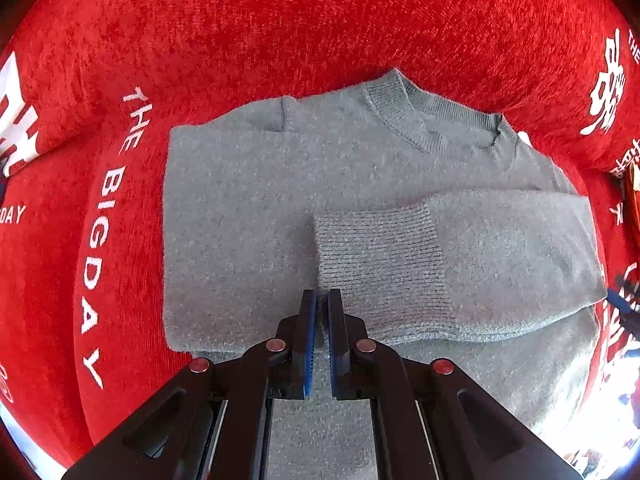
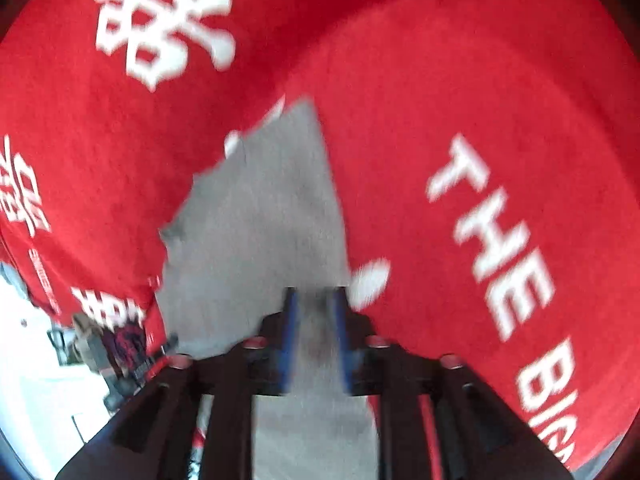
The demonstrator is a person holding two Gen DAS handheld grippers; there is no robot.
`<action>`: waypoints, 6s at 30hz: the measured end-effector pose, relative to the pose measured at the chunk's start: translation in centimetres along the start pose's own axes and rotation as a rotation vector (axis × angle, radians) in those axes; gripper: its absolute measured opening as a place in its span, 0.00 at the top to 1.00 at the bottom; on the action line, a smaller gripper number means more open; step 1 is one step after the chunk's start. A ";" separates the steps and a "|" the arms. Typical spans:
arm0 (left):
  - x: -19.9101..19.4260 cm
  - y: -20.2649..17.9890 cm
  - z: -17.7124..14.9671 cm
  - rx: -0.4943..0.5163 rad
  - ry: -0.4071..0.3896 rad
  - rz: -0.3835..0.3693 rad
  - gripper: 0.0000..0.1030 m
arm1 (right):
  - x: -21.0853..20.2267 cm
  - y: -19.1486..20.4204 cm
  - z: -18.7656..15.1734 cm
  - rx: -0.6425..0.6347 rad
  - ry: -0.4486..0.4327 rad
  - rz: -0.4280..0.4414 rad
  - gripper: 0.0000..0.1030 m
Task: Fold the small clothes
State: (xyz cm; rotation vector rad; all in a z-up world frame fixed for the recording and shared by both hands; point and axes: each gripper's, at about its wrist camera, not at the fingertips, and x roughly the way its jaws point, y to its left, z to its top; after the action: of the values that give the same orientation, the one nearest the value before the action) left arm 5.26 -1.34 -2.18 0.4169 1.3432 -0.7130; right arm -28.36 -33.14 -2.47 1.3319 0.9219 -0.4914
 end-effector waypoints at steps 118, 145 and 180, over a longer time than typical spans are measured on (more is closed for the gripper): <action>-2.9 -10.3 -13.3 0.017 0.159 0.194 0.01 | 0.7 4.6 -13.0 -0.257 0.398 -0.074 0.22; -4.8 -5.3 -19.6 0.138 0.157 0.215 0.01 | 0.8 6.2 -23.4 -0.247 0.409 -0.089 0.22; -3.0 3.0 -31.0 -0.113 0.246 -0.067 0.01 | -0.1 -6.4 -26.6 -0.190 0.474 -0.181 0.22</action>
State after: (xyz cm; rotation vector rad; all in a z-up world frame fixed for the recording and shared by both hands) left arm -15.60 21.74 -5.87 0.3792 1.6282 -0.6516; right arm -40.95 -9.06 -5.53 1.2166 1.4526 -0.2161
